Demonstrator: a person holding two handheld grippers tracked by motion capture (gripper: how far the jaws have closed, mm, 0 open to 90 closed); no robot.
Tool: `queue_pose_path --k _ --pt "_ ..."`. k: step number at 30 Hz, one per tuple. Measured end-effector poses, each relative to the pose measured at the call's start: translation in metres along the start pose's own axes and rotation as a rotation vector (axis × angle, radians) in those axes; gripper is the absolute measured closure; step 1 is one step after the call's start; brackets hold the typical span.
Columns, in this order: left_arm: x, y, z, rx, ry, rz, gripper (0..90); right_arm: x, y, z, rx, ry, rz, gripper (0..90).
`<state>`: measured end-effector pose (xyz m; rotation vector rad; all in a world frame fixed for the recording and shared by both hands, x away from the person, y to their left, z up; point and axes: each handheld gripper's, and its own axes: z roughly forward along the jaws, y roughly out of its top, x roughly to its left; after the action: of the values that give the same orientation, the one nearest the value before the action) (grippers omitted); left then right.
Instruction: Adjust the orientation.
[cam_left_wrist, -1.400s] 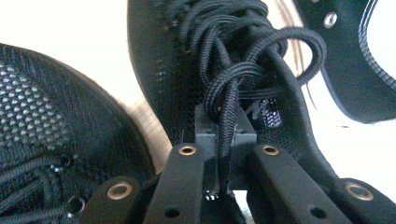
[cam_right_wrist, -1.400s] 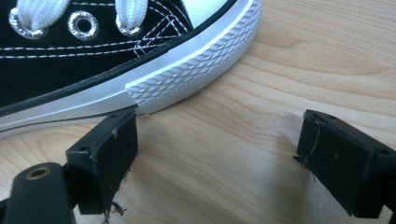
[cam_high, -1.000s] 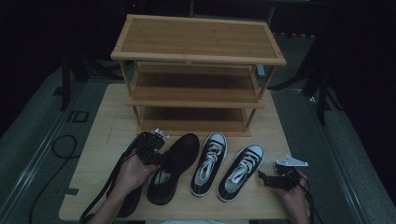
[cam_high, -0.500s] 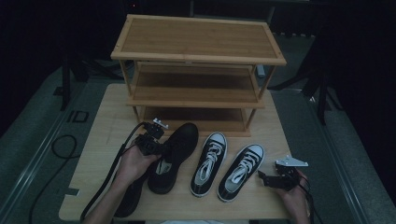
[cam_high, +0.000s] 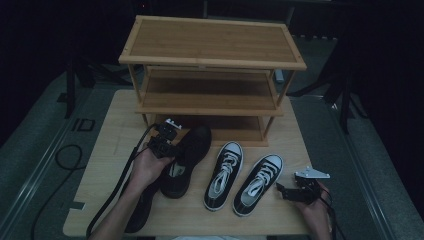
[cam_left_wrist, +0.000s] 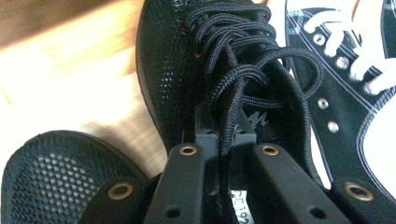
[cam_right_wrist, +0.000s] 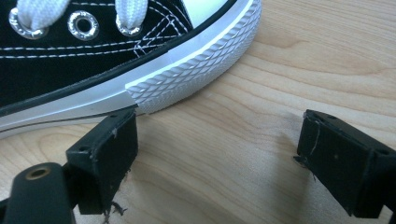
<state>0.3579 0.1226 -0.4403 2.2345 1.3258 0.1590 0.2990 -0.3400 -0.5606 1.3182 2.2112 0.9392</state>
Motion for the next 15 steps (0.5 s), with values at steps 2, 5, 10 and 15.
queue_pose_path --k 2,5,10,15 --pt "0.002 0.002 0.001 -0.009 0.004 -0.014 86.9 0.000 0.000 0.000 0.000 0.000 0.000 12.2" --pt "0.006 0.004 0.004 -0.018 0.016 -0.038 86.9 0.000 0.000 0.000 0.000 0.000 0.000 12.2" --pt "0.011 0.008 0.011 -0.033 0.047 -0.069 86.9 0.000 0.000 0.000 0.000 0.000 0.000 12.2" --pt "0.014 0.014 0.015 -0.067 0.055 -0.104 86.8 0.000 0.000 0.000 0.000 0.000 0.000 12.2"
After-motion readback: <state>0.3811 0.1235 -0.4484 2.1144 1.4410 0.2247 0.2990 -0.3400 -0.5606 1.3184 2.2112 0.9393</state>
